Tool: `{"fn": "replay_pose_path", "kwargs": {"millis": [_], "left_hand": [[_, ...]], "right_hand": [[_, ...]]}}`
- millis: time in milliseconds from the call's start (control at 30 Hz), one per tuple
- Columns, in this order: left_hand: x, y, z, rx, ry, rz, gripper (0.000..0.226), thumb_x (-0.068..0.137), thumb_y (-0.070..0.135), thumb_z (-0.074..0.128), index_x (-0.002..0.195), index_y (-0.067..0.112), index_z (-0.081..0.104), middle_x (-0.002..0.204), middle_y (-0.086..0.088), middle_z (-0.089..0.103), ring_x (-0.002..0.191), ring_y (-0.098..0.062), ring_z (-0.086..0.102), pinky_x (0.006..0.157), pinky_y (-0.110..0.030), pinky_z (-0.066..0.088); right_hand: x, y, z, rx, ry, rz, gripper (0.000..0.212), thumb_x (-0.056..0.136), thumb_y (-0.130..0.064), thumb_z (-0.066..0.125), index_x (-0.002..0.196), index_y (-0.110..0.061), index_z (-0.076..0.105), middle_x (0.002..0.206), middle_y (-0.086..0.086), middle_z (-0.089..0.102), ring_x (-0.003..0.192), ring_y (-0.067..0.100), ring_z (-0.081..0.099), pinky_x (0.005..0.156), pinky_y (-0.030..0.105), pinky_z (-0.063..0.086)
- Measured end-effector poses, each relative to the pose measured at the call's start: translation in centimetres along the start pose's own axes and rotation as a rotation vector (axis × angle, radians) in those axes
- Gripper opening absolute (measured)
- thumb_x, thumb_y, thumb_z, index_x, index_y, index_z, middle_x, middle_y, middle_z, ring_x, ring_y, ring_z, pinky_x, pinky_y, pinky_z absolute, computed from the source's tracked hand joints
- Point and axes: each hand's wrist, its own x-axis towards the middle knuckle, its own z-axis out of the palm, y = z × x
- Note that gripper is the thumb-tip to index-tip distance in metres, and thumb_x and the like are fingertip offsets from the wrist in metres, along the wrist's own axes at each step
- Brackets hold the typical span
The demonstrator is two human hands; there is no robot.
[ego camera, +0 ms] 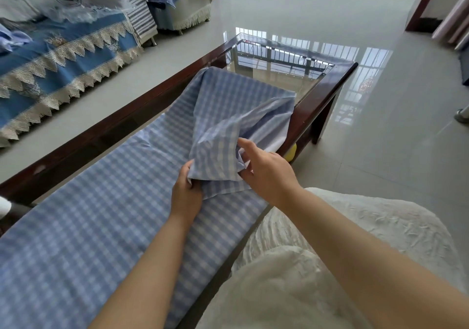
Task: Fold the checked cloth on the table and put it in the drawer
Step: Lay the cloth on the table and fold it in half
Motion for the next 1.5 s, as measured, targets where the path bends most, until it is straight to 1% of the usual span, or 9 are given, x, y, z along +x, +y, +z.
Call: {"fn": "replay_pose_path", "kwargs": {"millis": [100, 267, 367, 500, 700, 900, 1100, 1300, 1500], "left_hand": [[0.1, 0.0, 0.0, 0.083, -0.008, 0.023, 0.038, 0.097, 0.019, 0.043, 0.134, 0.026, 0.045, 0.120, 0.006, 0.057, 0.105, -0.011, 0.052, 0.080, -0.022, 0.040], [-0.3, -0.3, 0.4, 0.374, 0.009, 0.176, 0.041, 0.100, 0.018, 0.039, 0.141, 0.017, 0.041, 0.110, -0.015, 0.066, 0.092, -0.032, 0.062, 0.077, -0.038, 0.050], [-0.3, -0.5, 0.2, 0.522, -0.064, 0.223, 0.048, 0.095, 0.008, 0.045, 0.142, 0.017, 0.040, 0.129, -0.013, 0.060, 0.111, -0.035, 0.059, 0.088, -0.041, 0.048], [-0.3, -0.7, 0.3, 0.634, -0.123, 0.284, 0.059, 0.090, 0.001, 0.050, 0.145, 0.019, 0.037, 0.142, -0.006, 0.049, 0.125, -0.027, 0.052, 0.098, -0.037, 0.044], [-0.2, -0.3, 0.3, 0.719, -0.155, 0.274, 0.060, 0.090, 0.001, 0.047, 0.146, 0.018, 0.033, 0.145, -0.006, 0.046, 0.124, -0.028, 0.052, 0.094, -0.038, 0.045], [-0.6, -0.1, 0.4, 0.748, -0.160, 0.318, 0.057, 0.092, 0.001, 0.045, 0.146, 0.015, 0.034, 0.150, -0.006, 0.038, 0.132, -0.025, 0.046, 0.101, -0.037, 0.041], [-0.6, -0.2, 0.2, 0.722, -0.178, 0.338, 0.059, 0.094, 0.020, 0.051, 0.148, 0.021, 0.028, 0.151, -0.005, 0.037, 0.133, -0.025, 0.044, 0.101, -0.041, 0.042], [-0.8, -0.3, 0.4, 0.746, -0.194, 0.360, 0.063, 0.093, 0.017, 0.052, 0.150, 0.020, 0.024, 0.154, -0.006, 0.032, 0.141, -0.022, 0.033, 0.109, -0.038, 0.034], [-0.4, -1.0, 0.5, 0.781, -0.208, 0.391, 0.063, 0.094, 0.016, 0.051, 0.150, 0.017, 0.023, 0.154, -0.010, 0.030, 0.143, -0.022, 0.029, 0.114, -0.037, 0.028]], "right_hand": [[-0.4, 0.2, 0.1, -0.144, 0.094, 0.018, 0.052, 0.068, -0.025, 0.076, 0.110, -0.018, 0.045, 0.100, 0.006, 0.062, 0.068, 0.023, 0.063, 0.043, 0.027, 0.047], [0.4, -0.8, 0.6, -0.116, 0.281, -0.211, 0.015, 0.086, -0.008, 0.060, 0.100, -0.008, 0.059, 0.087, 0.006, 0.065, 0.081, 0.021, 0.062, 0.079, 0.033, 0.054], [0.4, -0.5, 0.5, -0.145, 0.100, 0.073, 0.020, 0.078, 0.005, 0.063, 0.096, -0.002, 0.060, 0.074, 0.009, 0.064, 0.054, 0.028, 0.062, 0.041, 0.031, 0.042], [-1.0, 0.0, -0.1, -0.027, -0.425, 0.623, 0.039, 0.092, -0.008, 0.043, 0.131, -0.008, 0.041, 0.103, 0.012, 0.065, 0.079, 0.031, 0.058, 0.062, 0.033, 0.041], [-0.7, -0.2, -0.2, -0.234, -0.158, 0.491, 0.021, 0.086, -0.004, 0.045, 0.105, -0.006, 0.054, 0.082, 0.015, 0.070, 0.068, 0.036, 0.063, 0.054, 0.029, 0.037], [-2.7, 0.7, 0.2, 0.417, 0.047, 0.910, 0.031, 0.090, -0.028, 0.057, 0.066, -0.008, 0.059, 0.062, 0.002, 0.057, 0.059, 0.019, 0.052, 0.056, 0.031, 0.042], [-2.9, -0.3, -0.1, 1.253, 0.263, 1.294, 0.019, 0.092, -0.014, 0.061, 0.108, -0.005, 0.064, 0.095, 0.007, 0.067, 0.064, 0.013, 0.060, 0.044, 0.018, 0.049], [-3.4, -1.4, 0.4, 0.615, 0.070, 0.999, 0.032, 0.090, -0.018, 0.055, 0.114, -0.018, 0.034, 0.081, -0.006, 0.052, 0.075, 0.021, 0.062, 0.066, 0.045, 0.058], [-2.4, 0.8, 0.3, -0.108, 0.047, 0.698, 0.016, 0.096, -0.013, 0.041, 0.108, -0.004, 0.045, 0.081, 0.012, 0.066, 0.073, 0.036, 0.065, 0.055, 0.030, 0.037]]}}
